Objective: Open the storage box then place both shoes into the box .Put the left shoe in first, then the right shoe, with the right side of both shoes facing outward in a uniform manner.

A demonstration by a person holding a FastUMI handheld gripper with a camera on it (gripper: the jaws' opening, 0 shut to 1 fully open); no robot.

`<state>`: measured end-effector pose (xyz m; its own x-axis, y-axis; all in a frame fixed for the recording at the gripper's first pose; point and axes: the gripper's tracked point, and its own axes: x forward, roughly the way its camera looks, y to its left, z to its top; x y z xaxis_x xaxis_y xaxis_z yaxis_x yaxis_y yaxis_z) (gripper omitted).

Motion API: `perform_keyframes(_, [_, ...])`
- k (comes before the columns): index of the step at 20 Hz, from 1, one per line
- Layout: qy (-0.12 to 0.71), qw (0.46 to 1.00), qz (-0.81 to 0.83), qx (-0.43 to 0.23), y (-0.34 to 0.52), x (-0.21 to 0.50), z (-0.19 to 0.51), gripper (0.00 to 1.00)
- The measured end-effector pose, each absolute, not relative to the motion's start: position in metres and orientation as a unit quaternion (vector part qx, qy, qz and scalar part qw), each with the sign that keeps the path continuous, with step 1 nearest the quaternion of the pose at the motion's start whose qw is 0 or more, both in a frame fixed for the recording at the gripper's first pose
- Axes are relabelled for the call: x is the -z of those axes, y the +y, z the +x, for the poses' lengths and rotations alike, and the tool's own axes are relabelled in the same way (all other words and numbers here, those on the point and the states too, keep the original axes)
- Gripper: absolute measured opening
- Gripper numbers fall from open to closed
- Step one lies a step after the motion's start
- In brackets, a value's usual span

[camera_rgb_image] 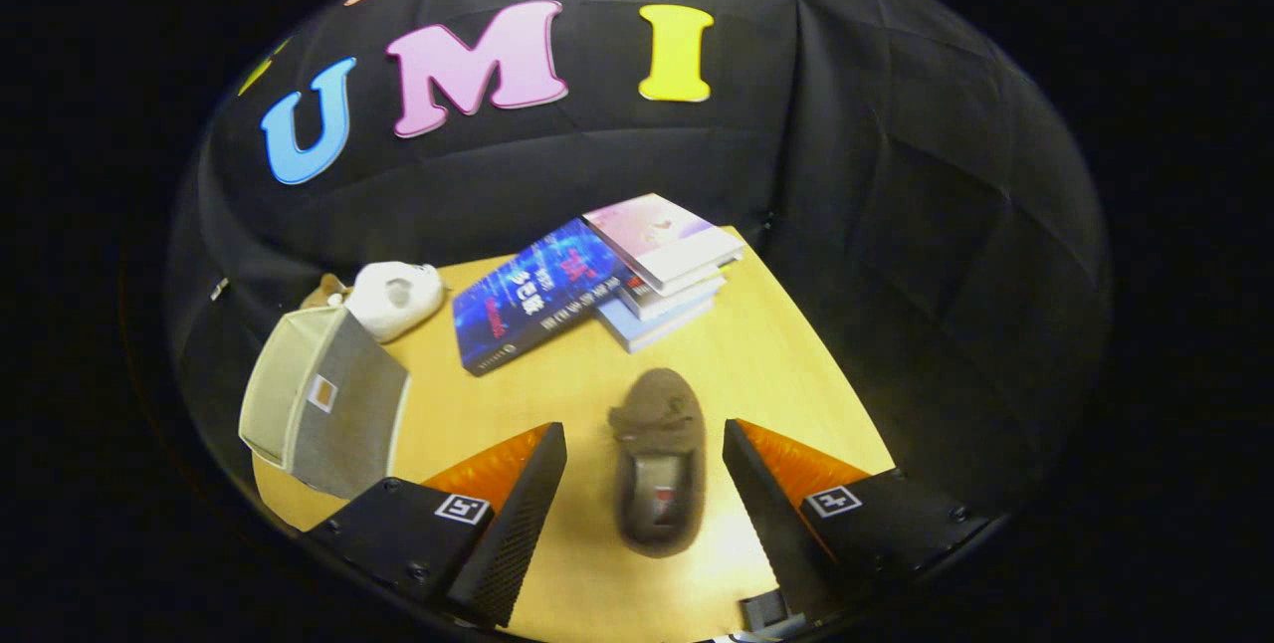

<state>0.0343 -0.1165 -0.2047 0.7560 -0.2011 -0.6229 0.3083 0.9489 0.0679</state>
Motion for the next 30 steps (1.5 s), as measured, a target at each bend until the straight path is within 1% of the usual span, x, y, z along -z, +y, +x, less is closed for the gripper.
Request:
perform_keyframes(6, [0.396, 0.905, 0.065, 0.139, -0.157, 0.286, 0.024, 0.99])
perform_keyframes(11, [0.452, 0.871, 0.13, 0.144, -0.156, 0.348, 0.045, 0.98])
perform_keyframes(13, [0.458, 0.865, 0.159, 0.132, -0.147, 0.356, 0.055, 0.91])
perform_keyframes(14, [0.452, 0.866, 0.169, 0.132, -0.145, 0.356, 0.063, 0.79])
perform_keyframes(15, [0.446, 0.867, 0.177, 0.134, -0.145, 0.355, 0.068, 0.74])
perform_keyframes(16, [0.447, 0.864, 0.187, 0.134, -0.143, 0.356, 0.071, 0.59])
perform_keyframes(20, [0.452, 0.861, 0.193, 0.128, -0.138, 0.361, 0.071, 0.34])
perform_keyframes(22, [0.453, 0.862, 0.194, 0.123, -0.138, 0.357, 0.07, 0.32])
perform_keyframes(26, [0.451, 0.861, 0.195, 0.13, -0.141, 0.354, 0.07, 0.31])
perform_keyframes(30, [0.443, 0.873, 0.156, 0.131, -0.143, 0.356, 0.071, 0.08])
